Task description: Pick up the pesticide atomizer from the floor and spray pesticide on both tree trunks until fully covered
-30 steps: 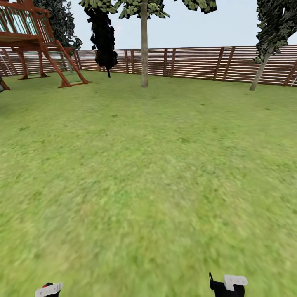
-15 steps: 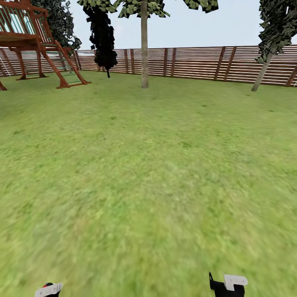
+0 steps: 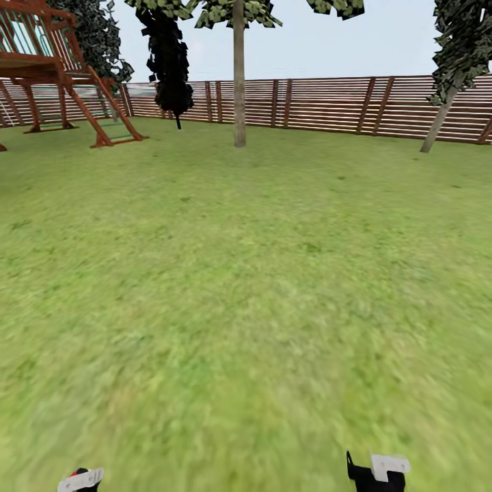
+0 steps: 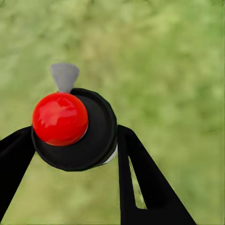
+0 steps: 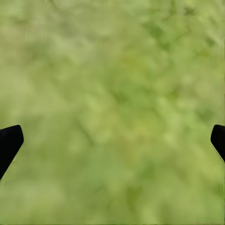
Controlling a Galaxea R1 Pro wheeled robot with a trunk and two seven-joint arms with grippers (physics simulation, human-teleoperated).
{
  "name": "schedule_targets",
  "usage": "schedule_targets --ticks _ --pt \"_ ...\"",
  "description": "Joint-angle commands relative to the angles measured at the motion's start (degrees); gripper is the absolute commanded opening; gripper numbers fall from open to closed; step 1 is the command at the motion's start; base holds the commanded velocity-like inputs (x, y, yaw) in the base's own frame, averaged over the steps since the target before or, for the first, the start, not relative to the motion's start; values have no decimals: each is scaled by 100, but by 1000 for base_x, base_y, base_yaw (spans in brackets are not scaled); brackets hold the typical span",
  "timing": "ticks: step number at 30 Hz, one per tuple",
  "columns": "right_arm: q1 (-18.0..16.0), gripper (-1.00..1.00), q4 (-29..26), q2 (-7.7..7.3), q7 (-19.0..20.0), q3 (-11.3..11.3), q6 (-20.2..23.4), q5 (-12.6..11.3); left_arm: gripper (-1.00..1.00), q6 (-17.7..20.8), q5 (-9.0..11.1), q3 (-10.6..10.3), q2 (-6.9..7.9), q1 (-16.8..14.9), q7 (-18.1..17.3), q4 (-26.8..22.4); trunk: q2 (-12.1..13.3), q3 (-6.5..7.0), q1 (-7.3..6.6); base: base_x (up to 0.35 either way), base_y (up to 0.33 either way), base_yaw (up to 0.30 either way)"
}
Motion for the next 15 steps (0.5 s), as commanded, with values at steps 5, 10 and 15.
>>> schedule_targets --ticks 5,10,15 --pt "-2 100 0 0 0 -1 0 0 -100 0 1 2 2 0 0 0 0 0 0 343 0 0" --pt "0 100 0 0 0 0 0 0 -100 0 1 1 0 0 0 0 0 0 0 343 0 0" --pt "0 100 0 0 0 1 0 0 -100 0 1 2 0 0 0 0 0 0 0 343 0 0"
